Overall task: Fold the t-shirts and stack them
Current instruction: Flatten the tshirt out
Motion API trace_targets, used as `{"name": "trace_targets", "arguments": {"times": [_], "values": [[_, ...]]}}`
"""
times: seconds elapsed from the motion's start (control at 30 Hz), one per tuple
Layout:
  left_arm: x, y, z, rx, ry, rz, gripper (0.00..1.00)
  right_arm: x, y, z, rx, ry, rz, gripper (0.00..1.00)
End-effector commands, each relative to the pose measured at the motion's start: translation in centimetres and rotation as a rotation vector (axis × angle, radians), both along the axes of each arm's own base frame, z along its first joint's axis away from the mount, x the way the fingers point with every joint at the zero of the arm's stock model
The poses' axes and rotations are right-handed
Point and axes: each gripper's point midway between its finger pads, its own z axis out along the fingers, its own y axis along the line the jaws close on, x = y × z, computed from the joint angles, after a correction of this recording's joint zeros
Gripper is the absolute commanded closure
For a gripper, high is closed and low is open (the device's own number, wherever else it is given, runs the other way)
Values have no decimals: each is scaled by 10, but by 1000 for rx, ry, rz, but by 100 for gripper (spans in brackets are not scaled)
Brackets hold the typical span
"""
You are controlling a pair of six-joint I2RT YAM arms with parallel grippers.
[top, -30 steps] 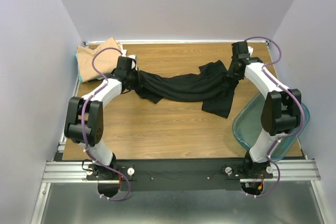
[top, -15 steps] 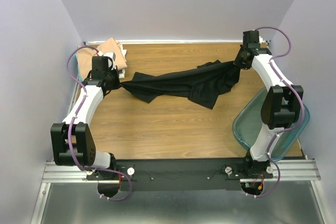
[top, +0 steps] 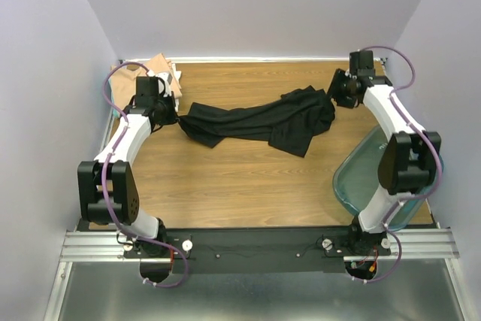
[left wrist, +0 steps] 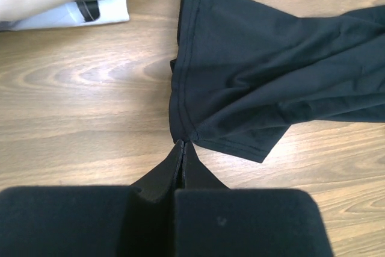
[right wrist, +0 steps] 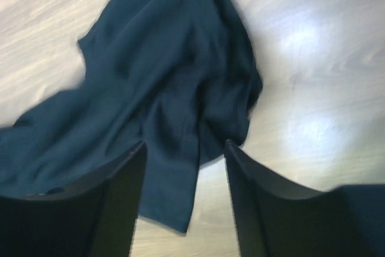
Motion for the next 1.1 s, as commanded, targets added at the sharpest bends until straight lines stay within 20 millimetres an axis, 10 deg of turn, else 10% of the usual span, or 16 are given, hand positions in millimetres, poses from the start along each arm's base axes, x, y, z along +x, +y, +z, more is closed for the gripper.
{"name": "trace_targets", "arguments": {"times": [0.0, 0.17, 0.4, 1.07], "values": [[9, -6, 5, -23, -23, -44, 100, -57, 27, -8, 90, 75, 50, 42], [10, -6, -4, -22, -1, -48, 100, -129, 61, -55, 107, 226, 97, 55], [8, -8, -11, -29, 8, -54, 100, -162, 73, -84, 84, 308, 105, 58], [2, -9, -14, -33, 19, -54, 100, -151, 92, -121, 81, 349, 128, 58]]}}
